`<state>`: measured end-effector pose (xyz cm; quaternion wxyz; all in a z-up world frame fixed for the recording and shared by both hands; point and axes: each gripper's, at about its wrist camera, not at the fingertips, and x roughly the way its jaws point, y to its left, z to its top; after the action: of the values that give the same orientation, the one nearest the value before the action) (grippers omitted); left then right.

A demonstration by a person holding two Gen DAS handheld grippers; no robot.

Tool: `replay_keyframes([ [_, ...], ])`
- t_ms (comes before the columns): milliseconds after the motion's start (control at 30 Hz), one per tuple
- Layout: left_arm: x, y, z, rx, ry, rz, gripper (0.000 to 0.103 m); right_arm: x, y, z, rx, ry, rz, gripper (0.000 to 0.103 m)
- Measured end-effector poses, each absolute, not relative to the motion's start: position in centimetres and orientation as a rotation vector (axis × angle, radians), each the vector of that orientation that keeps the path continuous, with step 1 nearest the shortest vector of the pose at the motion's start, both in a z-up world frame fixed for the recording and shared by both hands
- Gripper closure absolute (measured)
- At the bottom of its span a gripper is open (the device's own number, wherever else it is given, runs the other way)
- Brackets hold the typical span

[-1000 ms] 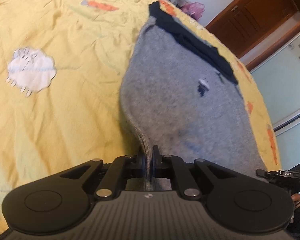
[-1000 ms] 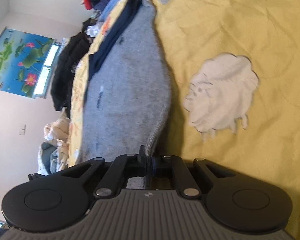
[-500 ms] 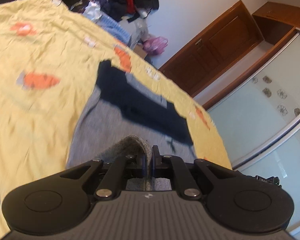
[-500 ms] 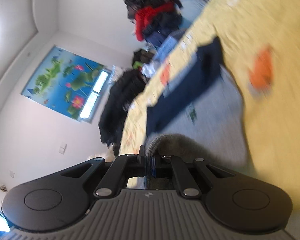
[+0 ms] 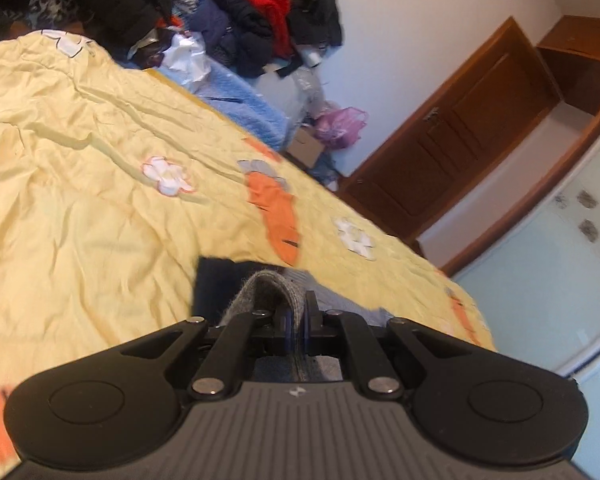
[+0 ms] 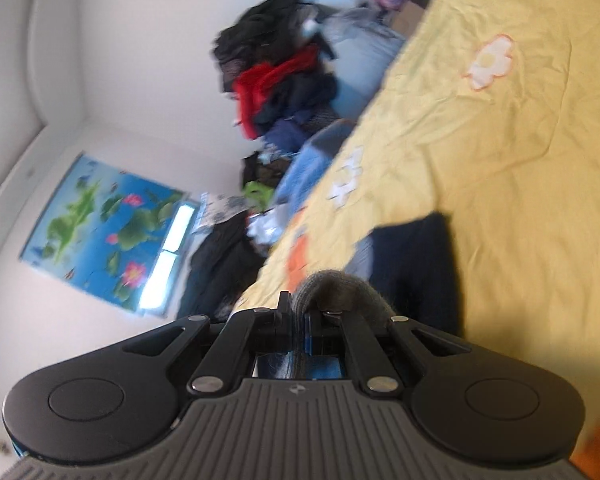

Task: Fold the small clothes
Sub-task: 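Carry the held hem with both tools over the collar, folding the sweater in half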

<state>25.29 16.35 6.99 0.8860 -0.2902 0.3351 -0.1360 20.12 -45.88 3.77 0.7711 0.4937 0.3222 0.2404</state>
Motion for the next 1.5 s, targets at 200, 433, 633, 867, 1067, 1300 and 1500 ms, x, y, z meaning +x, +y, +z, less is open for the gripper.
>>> replay_keyframes([
  [200, 30.4, 16.0, 4.6, -0.573, 0.723, -0.247, 0.098, 25.3, -45.5, -0.5, 1.085, 0.765, 0.436, 0.088],
  [433, 33.1, 15.7, 3.4, -0.544, 0.751, -0.222, 0.098, 27.1, -45.7, -2.6, 1.182, 0.784, 0.382, 0.063],
  [633, 29.4, 15.0, 7.3, -0.392, 0.626, -0.304, 0.073, 26.0, -45.5, 0.2, 1.070, 0.705, 0.437, 0.040],
  [867, 30.1, 11.2, 6.1, 0.067, 0.642, -0.169, 0.029, 28.6, -43.0, 2.3, 0.709, 0.775, 0.382, 0.040],
  [1067, 33.1, 10.8, 3.4, 0.087, 0.728, -0.125, 0.029, 31.9, -40.6, 1.2, 0.512, 0.819, 0.342, 0.040],
  [1300, 36.5, 9.5, 2.8, 0.066, 0.767, -0.186, 0.031, 33.0, -39.3, 1.6, 0.461, 0.846, 0.415, 0.049],
  [1500, 37.4, 7.3, 3.3, 0.127, 0.733, -0.168, 0.098, 32.3, -39.5, 1.8, 0.447, 0.824, 0.419, 0.089],
])
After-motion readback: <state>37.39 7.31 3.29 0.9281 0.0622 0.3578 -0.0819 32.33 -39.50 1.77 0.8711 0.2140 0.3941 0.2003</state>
